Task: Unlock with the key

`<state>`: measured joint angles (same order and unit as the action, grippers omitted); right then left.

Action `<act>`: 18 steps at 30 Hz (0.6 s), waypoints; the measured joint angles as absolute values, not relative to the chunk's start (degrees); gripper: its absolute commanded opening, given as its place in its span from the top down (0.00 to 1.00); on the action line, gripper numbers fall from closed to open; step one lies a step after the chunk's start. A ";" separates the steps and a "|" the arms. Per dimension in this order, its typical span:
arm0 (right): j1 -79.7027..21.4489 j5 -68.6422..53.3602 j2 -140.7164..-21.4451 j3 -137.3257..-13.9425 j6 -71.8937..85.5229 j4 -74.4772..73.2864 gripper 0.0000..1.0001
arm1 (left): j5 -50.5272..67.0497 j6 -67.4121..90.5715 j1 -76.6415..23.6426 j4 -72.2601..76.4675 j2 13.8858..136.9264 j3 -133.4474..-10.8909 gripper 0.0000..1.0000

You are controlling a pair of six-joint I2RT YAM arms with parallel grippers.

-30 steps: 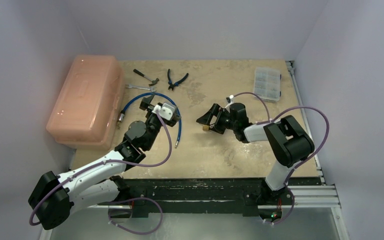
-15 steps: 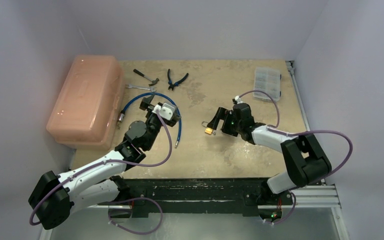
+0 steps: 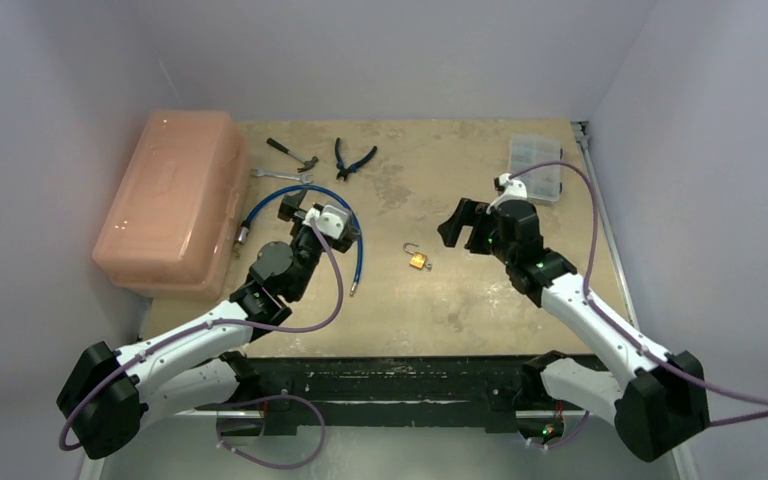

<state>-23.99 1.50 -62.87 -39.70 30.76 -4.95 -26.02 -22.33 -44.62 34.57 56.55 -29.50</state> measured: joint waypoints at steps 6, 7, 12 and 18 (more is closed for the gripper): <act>-23.99 4.71 -54.39 -44.10 28.10 -8.78 0.01 | -27.35 -21.06 -44.62 34.57 56.55 -29.50 0.01; -23.99 5.08 -53.15 -44.80 27.79 -9.26 0.01 | -27.73 -20.49 -44.62 34.59 56.55 -29.50 0.01; -23.99 6.00 -49.39 -46.92 26.87 -10.85 0.01 | -30.59 -16.82 -43.53 35.03 56.55 -29.52 0.01; -23.99 7.88 -45.95 -47.03 26.89 -13.30 0.01 | -32.36 -10.94 -36.82 34.61 56.95 -30.41 0.01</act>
